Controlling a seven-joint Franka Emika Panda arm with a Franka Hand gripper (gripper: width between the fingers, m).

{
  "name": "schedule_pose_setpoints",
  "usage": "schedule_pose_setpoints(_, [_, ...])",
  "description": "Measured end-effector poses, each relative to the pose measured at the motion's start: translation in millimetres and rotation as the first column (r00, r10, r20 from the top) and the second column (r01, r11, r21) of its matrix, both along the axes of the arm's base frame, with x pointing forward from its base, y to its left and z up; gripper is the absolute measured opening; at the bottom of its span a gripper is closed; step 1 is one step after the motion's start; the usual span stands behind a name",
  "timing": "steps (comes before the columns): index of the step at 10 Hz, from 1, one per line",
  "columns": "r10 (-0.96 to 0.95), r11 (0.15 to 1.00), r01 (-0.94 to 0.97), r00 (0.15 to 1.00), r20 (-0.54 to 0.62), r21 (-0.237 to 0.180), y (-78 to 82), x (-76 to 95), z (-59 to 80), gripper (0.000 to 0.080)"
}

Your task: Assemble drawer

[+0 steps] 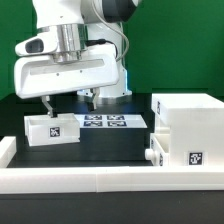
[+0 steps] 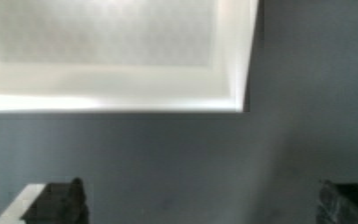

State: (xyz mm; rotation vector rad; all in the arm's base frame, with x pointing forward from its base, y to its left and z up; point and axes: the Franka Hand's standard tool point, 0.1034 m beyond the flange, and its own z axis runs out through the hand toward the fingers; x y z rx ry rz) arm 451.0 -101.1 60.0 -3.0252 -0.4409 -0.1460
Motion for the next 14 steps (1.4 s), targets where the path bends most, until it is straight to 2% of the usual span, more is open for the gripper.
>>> schedule_pose_setpoints(1, [-0.006, 1.000, 0.006, 1.000, -0.014, -0.007, -3.8, -18.3, -2.6, 0.0648])
schedule_pose_setpoints(4, [-0.005, 1.000, 0.004, 1.000, -0.022, -0.020, -6.3, -47.8, -14.8, 0.0648])
schedule_pose_setpoints(6, [0.000, 0.999, 0.000, 1.000, -0.002, -0.033, -6.1, -53.9, -26.8, 0.0648])
schedule_pose_setpoints(10, [0.006, 1.000, -0.006, 1.000, -0.005, -0.031, -3.6, -62.2, -49.9, 0.0648])
schedule_pose_setpoints(14, [0.010, 1.000, -0.011, 1.000, -0.017, -0.024, 0.3, -65.1, -55.5, 0.0648])
